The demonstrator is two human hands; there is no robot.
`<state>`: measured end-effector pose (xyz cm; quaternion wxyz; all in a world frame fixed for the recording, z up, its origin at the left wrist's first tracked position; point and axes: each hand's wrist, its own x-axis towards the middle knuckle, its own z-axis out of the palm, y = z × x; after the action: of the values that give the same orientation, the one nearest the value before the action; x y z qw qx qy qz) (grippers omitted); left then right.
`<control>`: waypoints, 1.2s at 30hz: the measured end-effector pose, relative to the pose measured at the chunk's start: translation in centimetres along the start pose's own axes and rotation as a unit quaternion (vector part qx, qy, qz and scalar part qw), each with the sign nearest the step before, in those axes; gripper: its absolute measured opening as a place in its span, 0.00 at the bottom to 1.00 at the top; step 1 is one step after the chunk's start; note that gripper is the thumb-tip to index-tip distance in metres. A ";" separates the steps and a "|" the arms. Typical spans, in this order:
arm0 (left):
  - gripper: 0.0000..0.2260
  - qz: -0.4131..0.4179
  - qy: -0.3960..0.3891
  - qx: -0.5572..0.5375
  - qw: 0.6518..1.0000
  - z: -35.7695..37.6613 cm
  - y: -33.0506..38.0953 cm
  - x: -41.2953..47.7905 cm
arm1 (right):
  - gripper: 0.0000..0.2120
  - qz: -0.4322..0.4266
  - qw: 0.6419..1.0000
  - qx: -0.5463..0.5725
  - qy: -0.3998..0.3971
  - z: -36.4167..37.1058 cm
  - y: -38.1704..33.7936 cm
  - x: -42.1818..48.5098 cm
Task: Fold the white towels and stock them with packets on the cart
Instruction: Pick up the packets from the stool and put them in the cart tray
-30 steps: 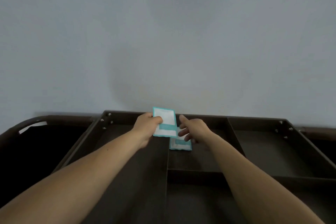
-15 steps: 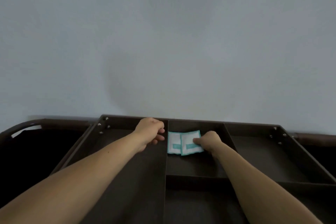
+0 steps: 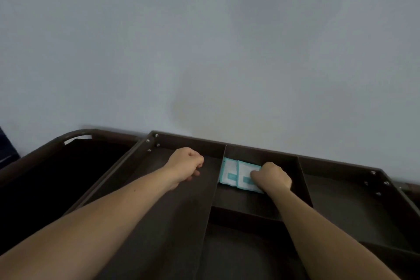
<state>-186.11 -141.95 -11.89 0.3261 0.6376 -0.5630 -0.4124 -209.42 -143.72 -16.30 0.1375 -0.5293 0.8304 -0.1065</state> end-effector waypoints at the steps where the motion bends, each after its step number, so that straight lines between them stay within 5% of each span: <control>1: 0.05 0.001 0.007 0.007 1.000 -0.2 0.0 -0.5 | 0.17 -0.010 1.000 0.006 0.013 -0.2 -0.1 -0.1; 5: 0.02 0.022 0.042 0.064 0.997 -1.3 -0.8 -1.9 | 0.20 -0.080 0.994 0.031 0.070 -1.1 -2.1 -1.1; 8: 0.11 0.031 0.067 0.117 0.990 -3.0 -1.6 -2.4 | 0.18 -0.152 0.983 0.064 0.076 -1.6 -5.0 -3.3; 23: 0.28 0.041 0.159 0.268 0.949 -25.5 -12.8 -14.6 | 0.27 -0.402 0.915 0.013 -0.028 3.5 -26.0 -22.7; 30: 0.15 -0.039 0.207 0.253 0.944 -38.7 -22.6 -22.4 | 0.33 -0.475 0.877 -0.021 -0.066 8.9 -37.7 -35.0; 36: 0.29 -0.117 0.245 0.238 0.932 -47.2 -29.7 -25.3 | 0.31 -0.527 0.844 -0.042 -0.088 12.6 -45.6 -41.0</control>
<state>-131.33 -114.67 -12.92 0.2416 0.8394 -0.4686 -0.1324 -149.91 -125.94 -8.70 0.1105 -0.8995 0.4150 -0.0811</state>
